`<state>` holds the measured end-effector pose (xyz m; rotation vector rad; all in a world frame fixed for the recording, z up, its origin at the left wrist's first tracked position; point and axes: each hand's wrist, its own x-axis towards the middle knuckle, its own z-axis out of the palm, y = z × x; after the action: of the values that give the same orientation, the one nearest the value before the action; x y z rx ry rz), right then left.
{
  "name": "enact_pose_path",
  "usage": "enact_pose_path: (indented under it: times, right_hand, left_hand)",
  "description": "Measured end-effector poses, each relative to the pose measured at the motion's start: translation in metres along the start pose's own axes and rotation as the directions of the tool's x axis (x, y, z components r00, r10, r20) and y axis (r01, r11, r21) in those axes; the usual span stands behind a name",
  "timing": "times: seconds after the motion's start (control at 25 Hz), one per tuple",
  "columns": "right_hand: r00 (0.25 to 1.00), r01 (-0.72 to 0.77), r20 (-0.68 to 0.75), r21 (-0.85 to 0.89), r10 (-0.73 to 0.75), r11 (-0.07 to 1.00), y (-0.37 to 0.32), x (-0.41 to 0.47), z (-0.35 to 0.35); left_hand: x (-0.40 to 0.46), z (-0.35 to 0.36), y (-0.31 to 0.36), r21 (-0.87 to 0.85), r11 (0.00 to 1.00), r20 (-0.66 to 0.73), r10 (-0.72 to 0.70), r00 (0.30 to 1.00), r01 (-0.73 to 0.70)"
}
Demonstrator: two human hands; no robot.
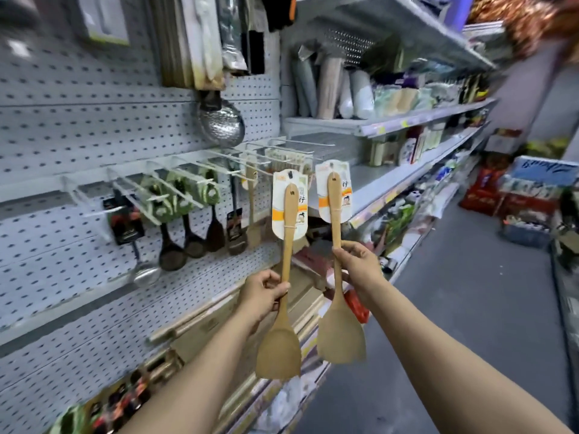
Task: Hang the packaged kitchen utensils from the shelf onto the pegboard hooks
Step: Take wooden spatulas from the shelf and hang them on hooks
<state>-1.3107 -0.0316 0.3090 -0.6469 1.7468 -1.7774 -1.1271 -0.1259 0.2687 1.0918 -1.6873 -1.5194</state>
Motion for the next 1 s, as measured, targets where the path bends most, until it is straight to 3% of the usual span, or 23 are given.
enact_pose_path:
  times: [0.16, 0.48, 0.68, 1.0]
  right_hand:
    - [0.999, 0.011, 0.049, -0.026, -0.01, 1.0, 0.005, 0.107, -0.041]
    - [0.934, -0.064, 0.347, -0.072, 0.085, 0.995, -0.001, 0.276, -0.092]
    - [0.877, -0.057, 0.474, -0.076, 0.086, 0.995, -0.007, 0.321, -0.074]
    - [0.842, -0.097, 0.531, -0.027, 0.097, 0.995, 0.026, 0.368, -0.049]
  left_hand:
    - [0.072, 0.067, 0.003, 0.029, 0.999, -0.064, -0.025, 0.998, 0.027]
    - [0.141, 0.187, 0.013, 0.057, 0.994, -0.32, -0.073, 0.945, 0.096]
    - [0.162, 0.199, 0.019, 0.027, 0.993, -0.429, -0.091, 0.899, 0.114]
    - [0.208, 0.203, 0.002, 0.009, 0.992, -0.481, -0.106, 0.87, 0.125]
